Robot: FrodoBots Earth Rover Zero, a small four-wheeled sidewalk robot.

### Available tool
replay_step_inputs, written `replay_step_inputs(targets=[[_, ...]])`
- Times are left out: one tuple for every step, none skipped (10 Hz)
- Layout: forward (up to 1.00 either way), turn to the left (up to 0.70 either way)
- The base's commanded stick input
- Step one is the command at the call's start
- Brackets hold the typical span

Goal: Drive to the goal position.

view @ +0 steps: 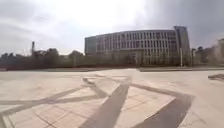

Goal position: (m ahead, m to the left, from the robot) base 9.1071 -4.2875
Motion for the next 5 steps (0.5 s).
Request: replay_step_inputs(targets=[[0.7,-0.01],[0.7,-0.09],[0.7,-0.23],[0.7,-0.35],[0.7,-0.35]])
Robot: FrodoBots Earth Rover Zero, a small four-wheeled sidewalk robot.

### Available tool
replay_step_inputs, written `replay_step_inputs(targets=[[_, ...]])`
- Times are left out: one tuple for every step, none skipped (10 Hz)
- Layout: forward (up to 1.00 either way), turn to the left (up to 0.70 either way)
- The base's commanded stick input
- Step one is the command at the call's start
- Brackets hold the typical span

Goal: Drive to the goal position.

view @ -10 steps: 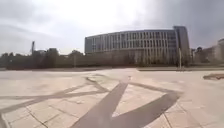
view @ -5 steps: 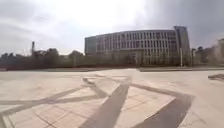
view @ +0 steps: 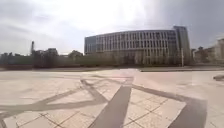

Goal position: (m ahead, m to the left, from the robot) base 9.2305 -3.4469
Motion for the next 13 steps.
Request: replay_step_inputs(targets=[[0.7,0.0],[0.7,0.0],[0.7,0.0],[0.7,0.0],[0.7,0.0],[0.7,0.0],[0.7,0.0],[0.7,0.0],[0.7,0.0],[0.7,0.0],[0.7,0.0],[0.7,0.0],[0.7,0.0]])
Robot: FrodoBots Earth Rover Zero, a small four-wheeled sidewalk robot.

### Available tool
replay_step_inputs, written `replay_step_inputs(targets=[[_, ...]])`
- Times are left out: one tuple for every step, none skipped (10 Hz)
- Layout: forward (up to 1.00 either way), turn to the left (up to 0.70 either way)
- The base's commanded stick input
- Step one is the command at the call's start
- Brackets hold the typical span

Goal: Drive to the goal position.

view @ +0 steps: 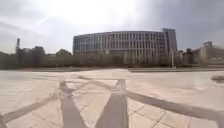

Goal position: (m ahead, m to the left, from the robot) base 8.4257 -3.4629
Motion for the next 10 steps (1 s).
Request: replay_step_inputs(targets=[[0.7,0.0],[0.7,0.0],[0.7,0.0],[0.7,0.0],[0.7,0.0],[0.7,0.0],[0.7,0.0],[0.7,-0.04],[0.7,-0.28],[0.7,-0.35]])
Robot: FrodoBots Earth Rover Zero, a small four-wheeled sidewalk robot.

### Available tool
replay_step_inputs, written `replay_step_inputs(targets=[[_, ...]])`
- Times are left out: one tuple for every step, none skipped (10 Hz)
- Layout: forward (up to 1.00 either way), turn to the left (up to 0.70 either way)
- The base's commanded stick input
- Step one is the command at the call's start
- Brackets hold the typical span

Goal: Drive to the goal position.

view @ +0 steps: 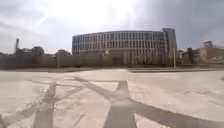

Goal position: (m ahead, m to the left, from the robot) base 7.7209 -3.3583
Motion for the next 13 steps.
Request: replay_step_inputs(targets=[[0.7,-0.35],[0.7,0.0],[0.7,0.0],[0.7,0.0],[0.7,0.0],[0.7,0.0],[0.7,0.0],[0.7,0.0],[0.7,0.0],[0.7,0.0],[0.7,0.0],[0.7,0.0],[0.7,0.0]])
